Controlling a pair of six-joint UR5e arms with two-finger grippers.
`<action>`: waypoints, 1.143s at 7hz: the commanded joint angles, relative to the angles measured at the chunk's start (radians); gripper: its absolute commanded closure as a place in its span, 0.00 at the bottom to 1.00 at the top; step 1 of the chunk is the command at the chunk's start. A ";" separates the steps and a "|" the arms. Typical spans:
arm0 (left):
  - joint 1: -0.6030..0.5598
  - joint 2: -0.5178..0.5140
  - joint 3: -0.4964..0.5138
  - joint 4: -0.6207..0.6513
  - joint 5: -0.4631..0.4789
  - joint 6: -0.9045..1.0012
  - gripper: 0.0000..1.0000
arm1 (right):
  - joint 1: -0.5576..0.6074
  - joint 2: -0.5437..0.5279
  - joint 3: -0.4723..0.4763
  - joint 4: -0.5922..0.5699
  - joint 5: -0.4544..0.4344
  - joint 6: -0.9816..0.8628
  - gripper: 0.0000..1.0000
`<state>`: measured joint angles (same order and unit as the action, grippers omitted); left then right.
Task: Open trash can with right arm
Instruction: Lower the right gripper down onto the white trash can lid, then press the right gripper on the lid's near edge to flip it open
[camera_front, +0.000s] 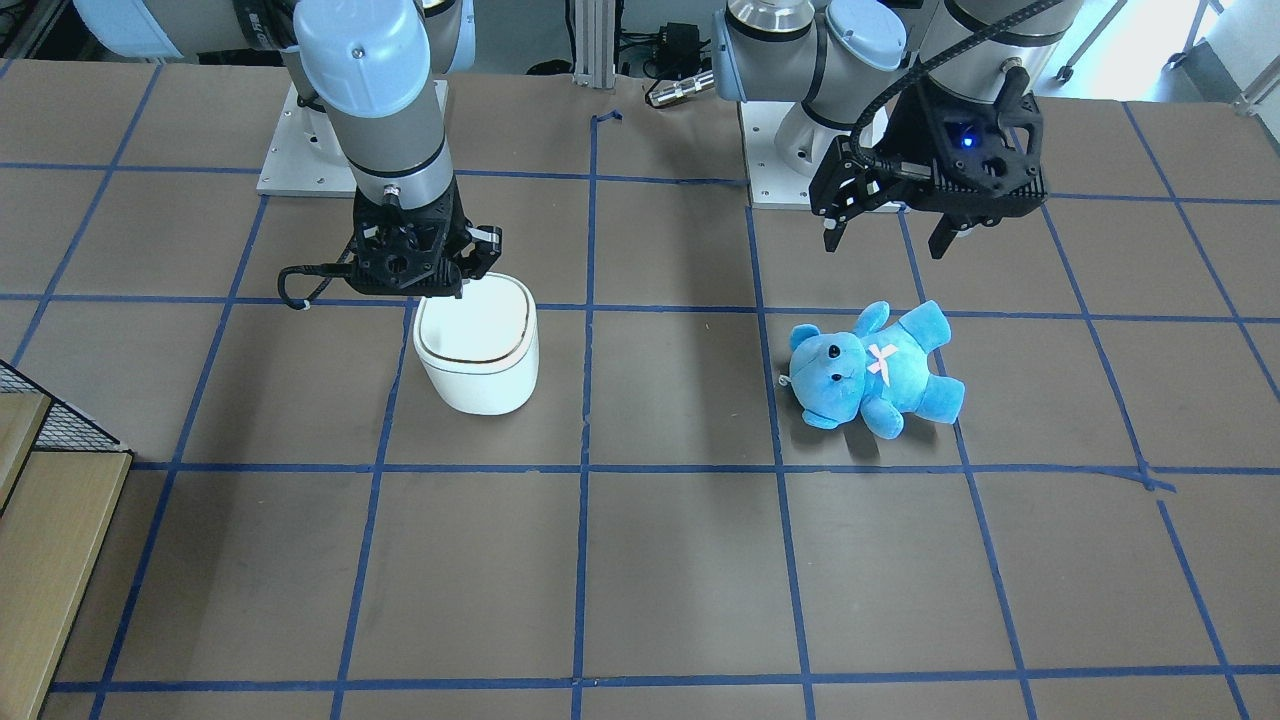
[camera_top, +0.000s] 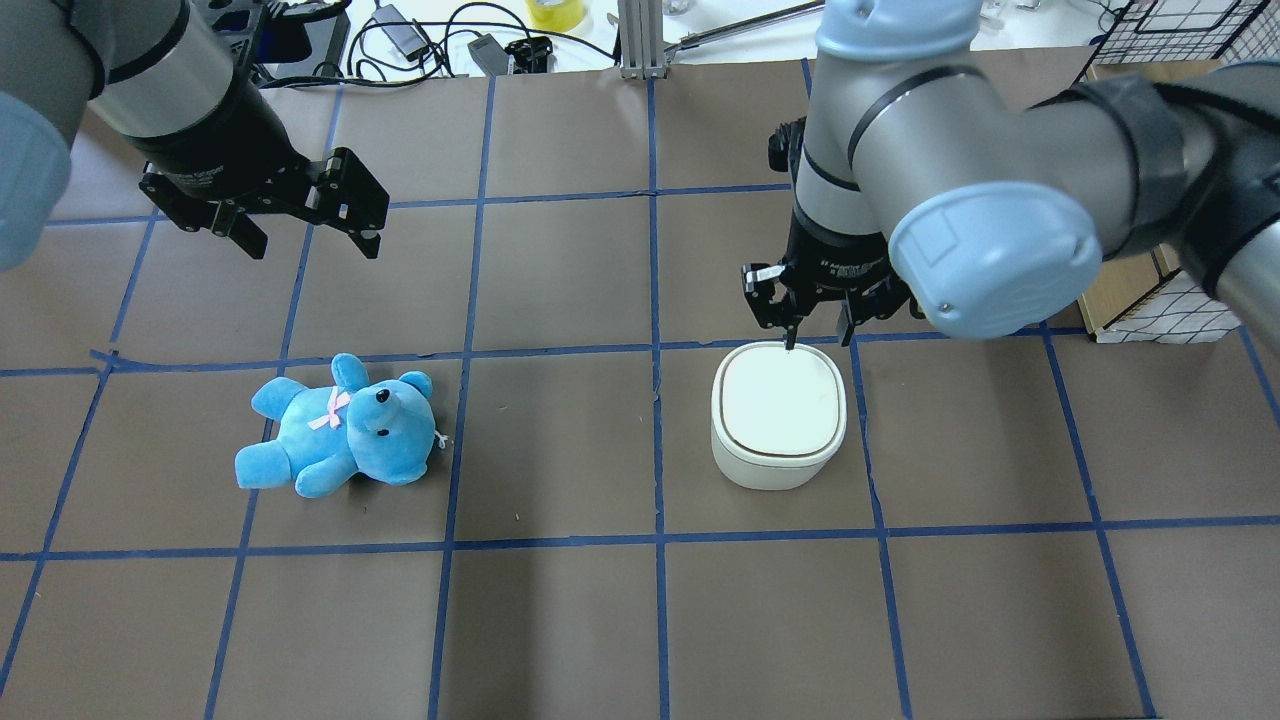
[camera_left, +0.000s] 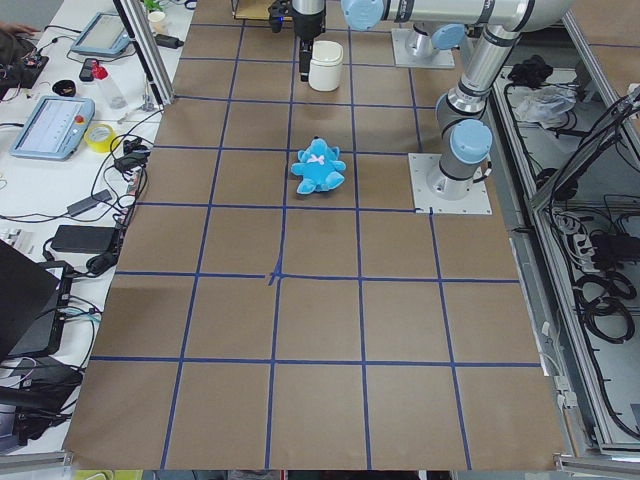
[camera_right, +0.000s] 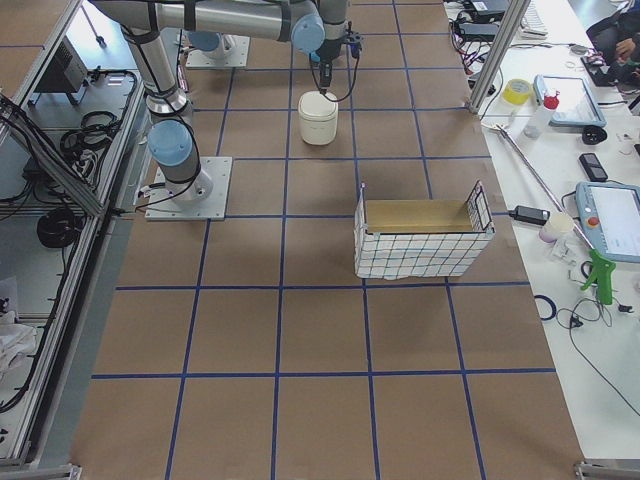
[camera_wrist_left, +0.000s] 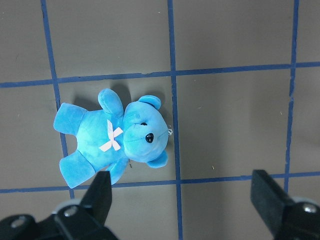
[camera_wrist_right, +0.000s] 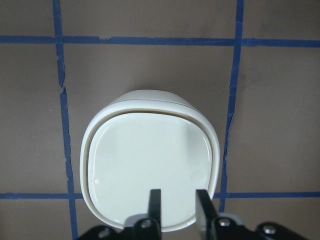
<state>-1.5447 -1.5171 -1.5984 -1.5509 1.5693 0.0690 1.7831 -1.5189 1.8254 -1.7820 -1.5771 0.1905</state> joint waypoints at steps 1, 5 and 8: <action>0.000 0.000 0.000 0.000 0.000 0.000 0.00 | 0.007 0.009 0.106 -0.114 0.031 0.001 1.00; 0.000 0.000 0.000 0.000 0.000 0.000 0.00 | 0.010 0.020 0.123 -0.151 0.028 0.003 1.00; 0.000 0.000 0.000 0.000 0.000 0.000 0.00 | 0.001 -0.040 0.011 -0.107 0.017 -0.002 0.00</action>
<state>-1.5447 -1.5171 -1.5984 -1.5509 1.5693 0.0690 1.7885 -1.5395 1.9036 -1.9128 -1.5560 0.1892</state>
